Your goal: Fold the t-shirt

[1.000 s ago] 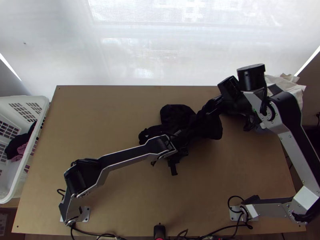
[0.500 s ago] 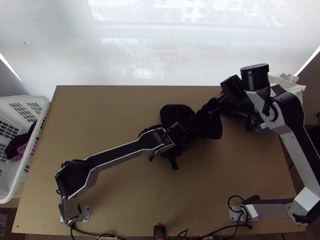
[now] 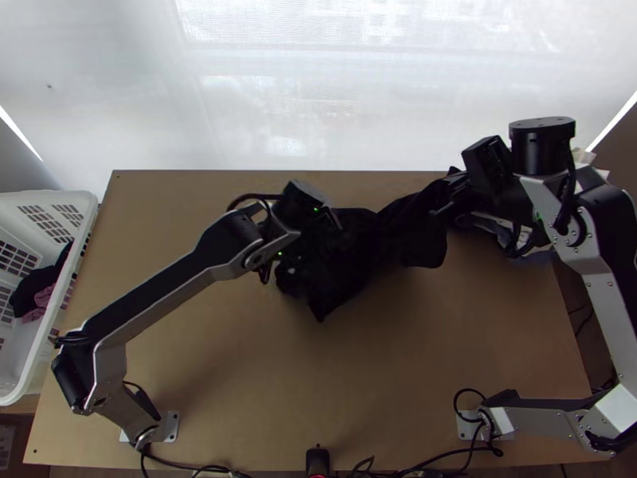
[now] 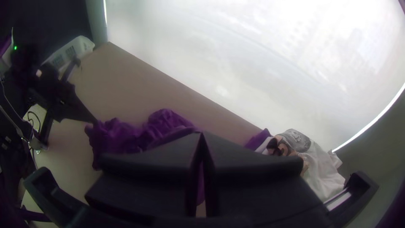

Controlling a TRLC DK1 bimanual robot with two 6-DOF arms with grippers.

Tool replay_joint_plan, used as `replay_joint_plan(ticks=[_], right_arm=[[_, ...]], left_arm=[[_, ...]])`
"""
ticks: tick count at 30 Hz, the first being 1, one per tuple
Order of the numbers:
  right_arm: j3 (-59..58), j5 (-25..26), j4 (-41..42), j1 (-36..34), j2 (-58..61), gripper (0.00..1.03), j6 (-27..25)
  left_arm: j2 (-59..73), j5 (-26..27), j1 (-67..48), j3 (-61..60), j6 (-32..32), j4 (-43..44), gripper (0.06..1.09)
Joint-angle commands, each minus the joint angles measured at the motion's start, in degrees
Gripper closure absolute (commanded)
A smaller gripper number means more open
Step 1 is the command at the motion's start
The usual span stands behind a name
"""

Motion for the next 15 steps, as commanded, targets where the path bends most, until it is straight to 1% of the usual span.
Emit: replay_joint_plan(ticks=[1, 9, 15], right_arm=[[4.67, 1.07, -2.01, -0.51, -0.77, 1.0, 0.19], [12.14, 3.18, -5.35, -1.83, -1.03, 1.0, 0.19], [16.53, 4.67, -7.81, -2.09, -1.38, 1.0, -0.69]], left_arm=[[-7.0, -1.1, 8.05, 2.89, -0.4, -2.26, 1.05], [-15.35, -1.1, 19.3, 3.07, -1.81, -2.7, 1.05], [-19.13, -1.01, 24.13, 5.62, -2.07, -3.67, 1.05]])
